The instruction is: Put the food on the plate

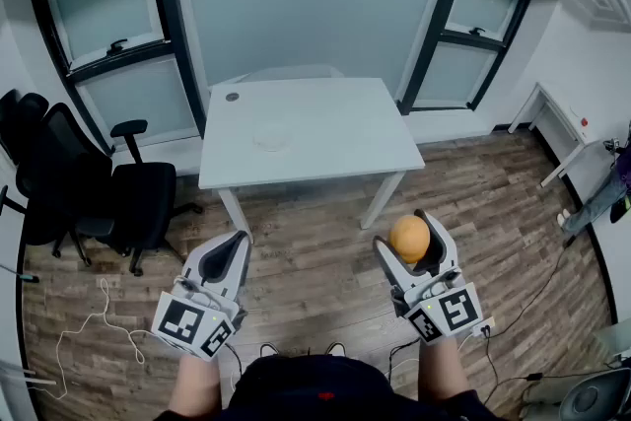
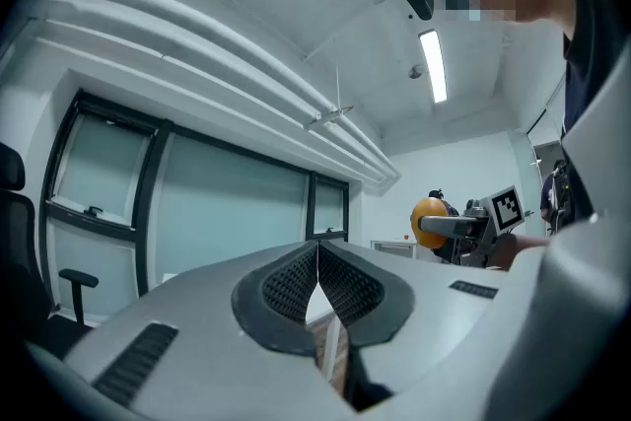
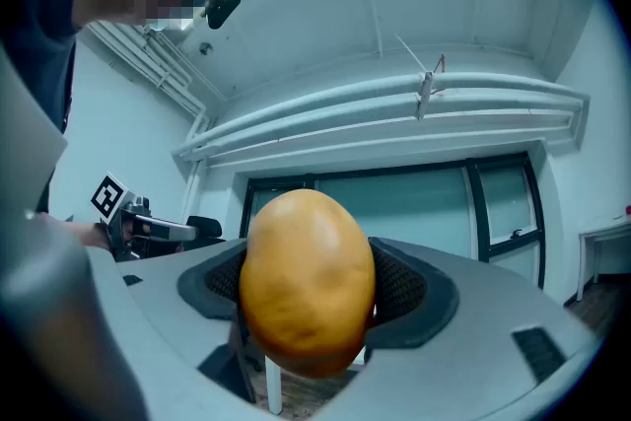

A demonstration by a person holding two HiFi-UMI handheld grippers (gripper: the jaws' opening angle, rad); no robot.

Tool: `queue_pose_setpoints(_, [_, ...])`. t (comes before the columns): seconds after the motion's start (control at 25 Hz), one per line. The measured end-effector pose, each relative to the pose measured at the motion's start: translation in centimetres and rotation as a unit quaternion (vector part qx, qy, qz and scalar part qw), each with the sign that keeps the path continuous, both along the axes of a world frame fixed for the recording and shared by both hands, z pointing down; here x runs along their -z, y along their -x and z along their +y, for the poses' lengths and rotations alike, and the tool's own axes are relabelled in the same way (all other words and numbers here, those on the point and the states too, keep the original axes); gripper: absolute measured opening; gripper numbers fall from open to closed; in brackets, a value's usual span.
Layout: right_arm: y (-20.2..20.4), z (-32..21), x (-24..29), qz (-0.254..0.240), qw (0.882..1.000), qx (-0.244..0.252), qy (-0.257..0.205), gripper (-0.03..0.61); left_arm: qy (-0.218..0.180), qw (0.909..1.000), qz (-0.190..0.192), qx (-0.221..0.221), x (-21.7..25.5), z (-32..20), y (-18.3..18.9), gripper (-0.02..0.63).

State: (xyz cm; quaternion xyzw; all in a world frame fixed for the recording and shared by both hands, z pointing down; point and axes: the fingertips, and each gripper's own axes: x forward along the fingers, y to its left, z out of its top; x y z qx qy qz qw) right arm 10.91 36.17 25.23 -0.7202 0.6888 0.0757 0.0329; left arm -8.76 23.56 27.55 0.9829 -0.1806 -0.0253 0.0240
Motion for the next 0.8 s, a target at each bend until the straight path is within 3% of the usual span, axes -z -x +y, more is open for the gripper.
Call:
queue_pose_setpoints(0.52, [1.4, -1.5, -0.4, -0.013, 1.000, 0.006, 0.001, 0.360, 0.003, 0.9999, -0.001, -0.010, -1.0, -1.4, 1.0, 0.025])
queue_pose_setpoints(0.8, [4.6, -4.5, -0.5, -0.011, 1.000, 0.017, 0.002, 0.359, 0.006, 1.0000, 0.001, -0.003, -1.5, -4.0, 4.9, 0.025])
